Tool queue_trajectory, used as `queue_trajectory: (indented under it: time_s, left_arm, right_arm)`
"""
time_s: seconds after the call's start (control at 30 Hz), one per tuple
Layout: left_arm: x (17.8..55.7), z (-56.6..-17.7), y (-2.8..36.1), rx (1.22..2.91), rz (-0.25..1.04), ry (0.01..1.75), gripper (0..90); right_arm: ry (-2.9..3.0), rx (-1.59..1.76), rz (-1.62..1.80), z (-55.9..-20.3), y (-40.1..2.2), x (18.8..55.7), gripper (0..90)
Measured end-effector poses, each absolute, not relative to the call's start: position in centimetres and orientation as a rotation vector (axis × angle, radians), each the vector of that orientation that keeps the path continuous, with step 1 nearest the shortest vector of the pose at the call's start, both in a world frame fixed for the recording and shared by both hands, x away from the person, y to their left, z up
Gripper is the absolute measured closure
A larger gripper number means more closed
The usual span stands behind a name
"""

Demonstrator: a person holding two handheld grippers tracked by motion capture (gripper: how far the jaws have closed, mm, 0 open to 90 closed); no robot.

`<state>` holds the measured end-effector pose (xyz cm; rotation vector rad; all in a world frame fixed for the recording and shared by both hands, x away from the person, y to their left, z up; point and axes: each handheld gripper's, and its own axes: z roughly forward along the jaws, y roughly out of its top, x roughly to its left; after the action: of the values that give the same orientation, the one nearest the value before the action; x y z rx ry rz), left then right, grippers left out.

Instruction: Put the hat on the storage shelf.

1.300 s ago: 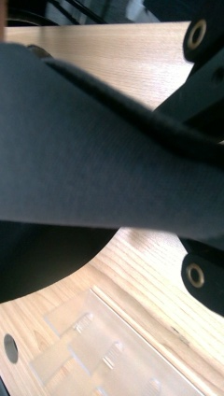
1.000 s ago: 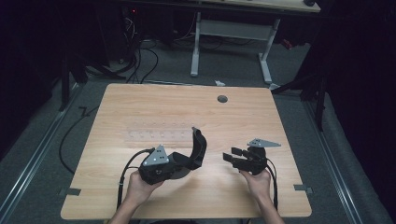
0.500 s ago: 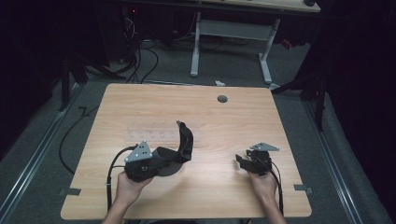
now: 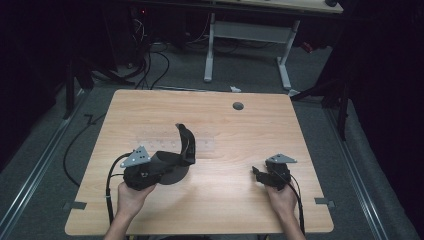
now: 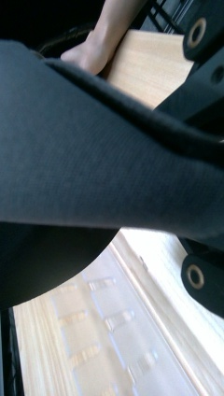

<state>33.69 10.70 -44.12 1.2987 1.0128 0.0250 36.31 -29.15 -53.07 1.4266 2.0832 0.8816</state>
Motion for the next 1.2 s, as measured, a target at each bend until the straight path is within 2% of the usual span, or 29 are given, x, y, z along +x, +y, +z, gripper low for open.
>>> queue_trajectory:
  time_s: [1.2]
  left_arm:
    - [34.6,-41.7,16.7,1.158,0.179,1.054,85.1]
  right_arm:
    - [2.089,1.423,0.883,-53.1,-29.1,36.3,36.2]
